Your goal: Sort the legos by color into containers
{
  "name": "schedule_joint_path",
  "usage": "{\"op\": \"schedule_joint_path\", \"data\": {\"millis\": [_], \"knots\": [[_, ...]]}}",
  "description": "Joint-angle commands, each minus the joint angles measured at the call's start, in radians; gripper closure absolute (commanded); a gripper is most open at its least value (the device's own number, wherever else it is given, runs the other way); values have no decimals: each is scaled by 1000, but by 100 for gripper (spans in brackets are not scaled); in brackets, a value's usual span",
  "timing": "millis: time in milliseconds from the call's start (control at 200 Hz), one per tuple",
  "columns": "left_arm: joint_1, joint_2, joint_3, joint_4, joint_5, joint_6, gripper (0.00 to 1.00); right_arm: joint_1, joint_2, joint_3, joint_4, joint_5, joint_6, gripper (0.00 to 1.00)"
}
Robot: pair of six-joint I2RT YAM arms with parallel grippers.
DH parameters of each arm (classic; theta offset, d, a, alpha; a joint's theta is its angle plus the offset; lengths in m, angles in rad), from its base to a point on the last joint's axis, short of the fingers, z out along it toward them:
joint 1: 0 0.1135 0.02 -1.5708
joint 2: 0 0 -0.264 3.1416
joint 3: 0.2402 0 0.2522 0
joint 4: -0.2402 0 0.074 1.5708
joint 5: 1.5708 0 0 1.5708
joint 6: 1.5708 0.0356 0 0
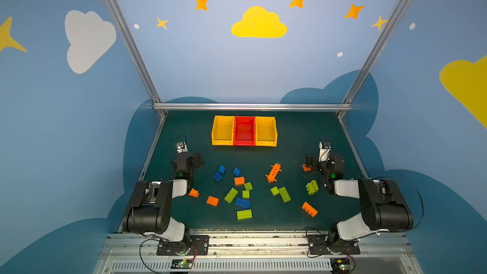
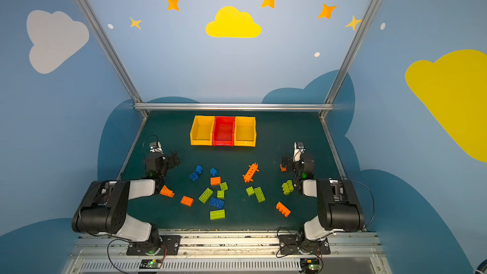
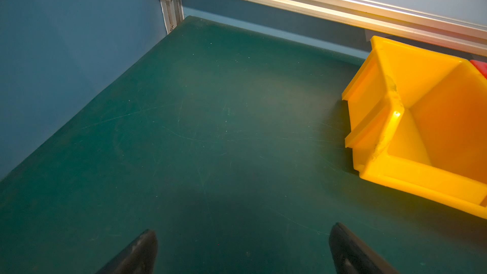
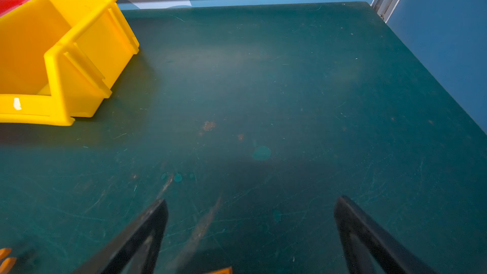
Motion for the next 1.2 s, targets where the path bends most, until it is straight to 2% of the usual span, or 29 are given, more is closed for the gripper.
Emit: {"op": "schedule_joint_path", "data": {"millis": [0, 1196], "knots": [[-1, -3, 7, 7, -5, 9, 0, 0, -16, 7, 15, -5, -6, 4], [11, -1, 10, 3, 15, 3, 0, -1, -16, 7, 12, -7, -4, 4]]}}
